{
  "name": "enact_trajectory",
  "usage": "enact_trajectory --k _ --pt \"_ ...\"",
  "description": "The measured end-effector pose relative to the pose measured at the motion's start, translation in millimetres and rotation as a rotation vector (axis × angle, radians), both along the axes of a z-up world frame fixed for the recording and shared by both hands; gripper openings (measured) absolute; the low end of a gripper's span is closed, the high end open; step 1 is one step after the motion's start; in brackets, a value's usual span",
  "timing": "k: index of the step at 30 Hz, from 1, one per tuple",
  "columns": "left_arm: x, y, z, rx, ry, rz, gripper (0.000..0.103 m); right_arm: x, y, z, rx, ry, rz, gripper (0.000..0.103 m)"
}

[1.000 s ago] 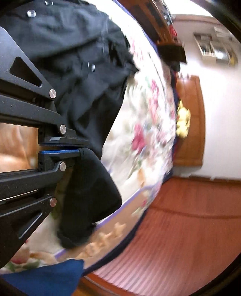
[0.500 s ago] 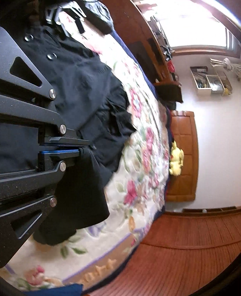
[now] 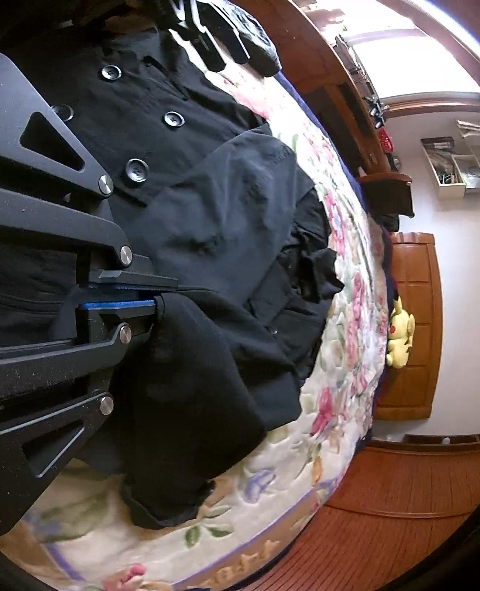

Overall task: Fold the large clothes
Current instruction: 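Grasp the outstretched sleeve with the right gripper and lift it toward the coat, then carry the sleeve across the coat front with the right gripper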

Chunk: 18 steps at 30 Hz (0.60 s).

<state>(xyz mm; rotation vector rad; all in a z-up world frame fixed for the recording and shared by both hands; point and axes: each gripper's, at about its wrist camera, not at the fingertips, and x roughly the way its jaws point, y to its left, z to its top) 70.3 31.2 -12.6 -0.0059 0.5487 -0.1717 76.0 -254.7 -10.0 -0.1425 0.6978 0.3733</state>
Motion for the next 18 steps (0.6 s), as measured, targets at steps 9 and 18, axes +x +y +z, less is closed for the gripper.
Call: enact_trajectory --k 9,18 --pt "-4.2 -0.8 1.8 0.003 -0.012 -0.019 0.08 -37.7 -7.6 20.8 -0.009 -0.035 0.004 0.053" --pt "-10.2 6.1 4.5 -0.005 -0.018 -0.006 0.08 -48.4 -35.6 35.8 -0.085 -0.112 -0.129 0.057"
